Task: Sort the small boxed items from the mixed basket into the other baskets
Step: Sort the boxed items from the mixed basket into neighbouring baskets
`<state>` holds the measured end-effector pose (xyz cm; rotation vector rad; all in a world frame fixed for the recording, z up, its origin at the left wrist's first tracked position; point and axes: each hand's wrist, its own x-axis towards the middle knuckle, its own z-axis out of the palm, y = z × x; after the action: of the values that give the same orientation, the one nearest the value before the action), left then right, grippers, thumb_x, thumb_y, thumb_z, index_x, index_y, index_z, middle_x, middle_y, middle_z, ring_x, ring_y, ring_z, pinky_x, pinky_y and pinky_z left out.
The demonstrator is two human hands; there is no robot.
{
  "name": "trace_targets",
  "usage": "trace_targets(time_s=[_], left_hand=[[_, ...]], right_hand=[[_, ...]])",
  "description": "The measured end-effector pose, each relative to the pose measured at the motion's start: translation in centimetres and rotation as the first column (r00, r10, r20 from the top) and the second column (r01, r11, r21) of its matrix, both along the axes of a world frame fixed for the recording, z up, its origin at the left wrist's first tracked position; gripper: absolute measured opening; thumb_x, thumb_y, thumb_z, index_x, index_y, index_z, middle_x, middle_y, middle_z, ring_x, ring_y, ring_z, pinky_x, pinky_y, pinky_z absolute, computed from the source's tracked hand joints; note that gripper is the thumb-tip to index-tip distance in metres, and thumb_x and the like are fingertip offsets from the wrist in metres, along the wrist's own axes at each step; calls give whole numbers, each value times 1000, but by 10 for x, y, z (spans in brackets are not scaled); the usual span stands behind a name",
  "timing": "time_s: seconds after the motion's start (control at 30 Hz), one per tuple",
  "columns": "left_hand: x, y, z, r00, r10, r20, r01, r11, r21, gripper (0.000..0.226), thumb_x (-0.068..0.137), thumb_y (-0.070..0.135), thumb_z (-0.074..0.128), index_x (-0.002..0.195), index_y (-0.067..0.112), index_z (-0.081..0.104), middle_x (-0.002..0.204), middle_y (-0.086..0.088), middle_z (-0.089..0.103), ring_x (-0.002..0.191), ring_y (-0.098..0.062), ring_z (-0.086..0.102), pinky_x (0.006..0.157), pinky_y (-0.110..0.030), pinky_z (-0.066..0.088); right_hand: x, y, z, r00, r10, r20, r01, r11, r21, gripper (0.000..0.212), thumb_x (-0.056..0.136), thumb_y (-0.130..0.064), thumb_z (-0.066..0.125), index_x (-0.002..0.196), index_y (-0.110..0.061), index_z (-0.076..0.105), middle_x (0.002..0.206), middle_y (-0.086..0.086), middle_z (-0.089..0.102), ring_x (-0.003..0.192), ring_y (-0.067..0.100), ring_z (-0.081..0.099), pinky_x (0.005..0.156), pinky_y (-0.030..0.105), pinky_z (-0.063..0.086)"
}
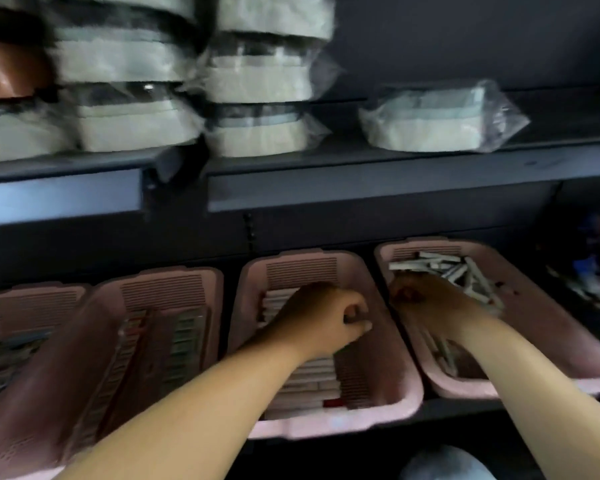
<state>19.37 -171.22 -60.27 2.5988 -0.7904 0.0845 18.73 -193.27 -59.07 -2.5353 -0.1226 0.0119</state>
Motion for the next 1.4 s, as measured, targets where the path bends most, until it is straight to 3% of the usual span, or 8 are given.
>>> trace_targets(time_s=[0.1, 0.27, 0.43, 0.67, 0.9, 1.03, 1.23, 1.4], left_hand=[[3, -56, -9, 994, -108, 3, 108, 994, 11, 23, 92, 51, 67, 106, 32, 70, 105, 11, 71, 97, -14, 64, 83, -35, 54], [13, -122, -19, 982, -183, -47, 185, 982, 48, 16, 94, 42, 69, 103, 29, 72, 101, 8, 69, 94, -16, 64, 79, -33, 53], [30, -164, -32, 981, -108, -163, 143, 966, 216, 26, 88, 48, 74, 106, 30, 75, 106, 6, 70, 97, -18, 65, 77, -28, 49], [36, -187, -46, 991, -126, -48, 130, 803, 582, 55, 96, 64, 56, 134, 25, 66, 135, -2, 66, 123, -26, 60, 102, -36, 46], [35, -191, -50, 998, -57, -32, 65, 779, 624, 61, 93, 63, 61, 135, 20, 64, 133, -6, 66, 123, -28, 60, 102, -37, 46], [33, -186, -48, 998, -54, -32, 63, 870, 490, 45, 94, 58, 62, 120, 21, 71, 123, -2, 70, 115, -25, 63, 100, -36, 48], [31, -179, -43, 994, -45, -95, 74, 942, 328, 32, 85, 51, 73, 111, 32, 74, 112, 5, 72, 107, -21, 64, 92, -31, 51], [33, -179, -41, 988, -68, -138, 109, 944, 312, 28, 87, 48, 71, 113, 37, 71, 114, 7, 71, 109, -21, 63, 96, -32, 51]], right_hand=[[-5, -51, -5, 985, -151, -77, 141, 982, -126, 16, 89, -21, 63, 78, -31, 68, 90, -5, 70, 83, 14, 65, 67, 27, 47], [-10, -104, -8, 935, -298, -191, 236, 928, -288, 27, 96, -30, 60, 120, -20, 66, 125, 4, 65, 103, 22, 59, 96, 33, 48], [5, -113, -21, 951, -227, -209, 158, 940, -302, 19, 94, -37, 58, 113, -36, 58, 134, 1, 60, 113, 24, 58, 97, 37, 47], [26, -102, -54, 986, -148, -81, 119, 952, -282, 50, 97, -40, 56, 144, -46, 41, 151, 3, 41, 130, 29, 51, 106, 47, 46], [31, -100, -63, 994, -89, -61, 56, 907, -418, 38, 99, -45, 49, 137, -41, 51, 130, -1, 50, 113, 24, 58, 92, 43, 52], [30, -100, -63, 992, -121, -45, 93, 912, -401, 30, 98, -38, 51, 124, -30, 64, 120, 0, 59, 108, 22, 62, 90, 40, 54], [29, -111, -64, 985, -164, -61, 150, 971, -185, 9, 98, -33, 55, 98, -40, 62, 107, -4, 65, 99, 17, 64, 78, 28, 45], [29, -114, -55, 965, -229, -131, 241, 966, 89, 15, 101, -32, 52, 90, -36, 61, 90, -5, 66, 80, 14, 66, 72, 30, 56]])
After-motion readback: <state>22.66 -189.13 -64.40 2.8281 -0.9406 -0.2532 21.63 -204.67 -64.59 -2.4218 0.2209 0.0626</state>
